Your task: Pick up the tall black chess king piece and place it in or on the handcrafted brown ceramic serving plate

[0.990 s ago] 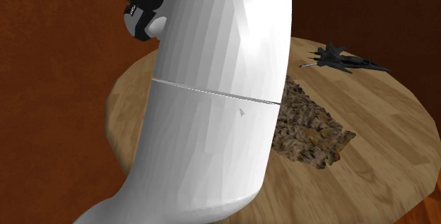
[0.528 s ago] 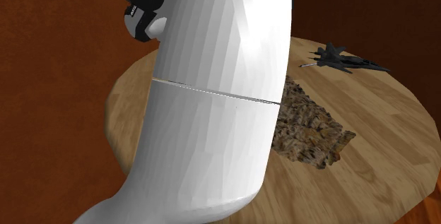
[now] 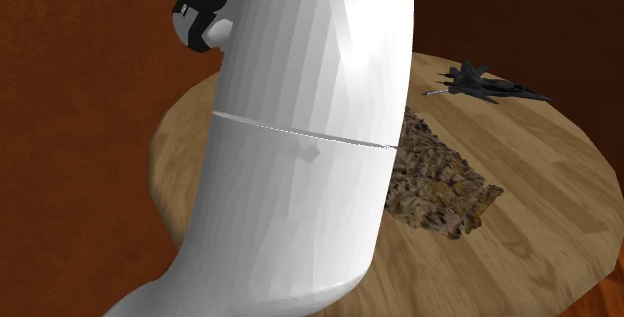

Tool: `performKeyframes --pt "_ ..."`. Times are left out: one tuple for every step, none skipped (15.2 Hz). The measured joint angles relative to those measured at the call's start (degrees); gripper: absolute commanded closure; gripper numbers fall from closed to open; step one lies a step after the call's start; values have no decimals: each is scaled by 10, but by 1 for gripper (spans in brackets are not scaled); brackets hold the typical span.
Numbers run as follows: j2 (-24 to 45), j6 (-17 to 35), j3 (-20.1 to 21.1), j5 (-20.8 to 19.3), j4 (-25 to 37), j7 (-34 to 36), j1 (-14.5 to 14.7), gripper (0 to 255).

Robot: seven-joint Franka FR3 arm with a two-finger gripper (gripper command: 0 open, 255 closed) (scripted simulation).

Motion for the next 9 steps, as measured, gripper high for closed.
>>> performKeyframes --pt "-10 -8 5 7 0 -4 -4 0" --pt "-18 -19 10 13 5 -8 -6 0" --pt "-21 -27 12 17 10 -9 -5 0" --pt "-24 -29 14 19 10 -10 -6 0" --pt "-26 -31 14 20 10 -10 -6 0" --pt "-26 -31 15 20 10 -10 -6 0" --pt "-26 -32 15 20 10 -10 -6 0" --pt "-27 -32 15 21 10 -11 -6 0" --pt "-27 -32 15 21 10 -11 -6 0"
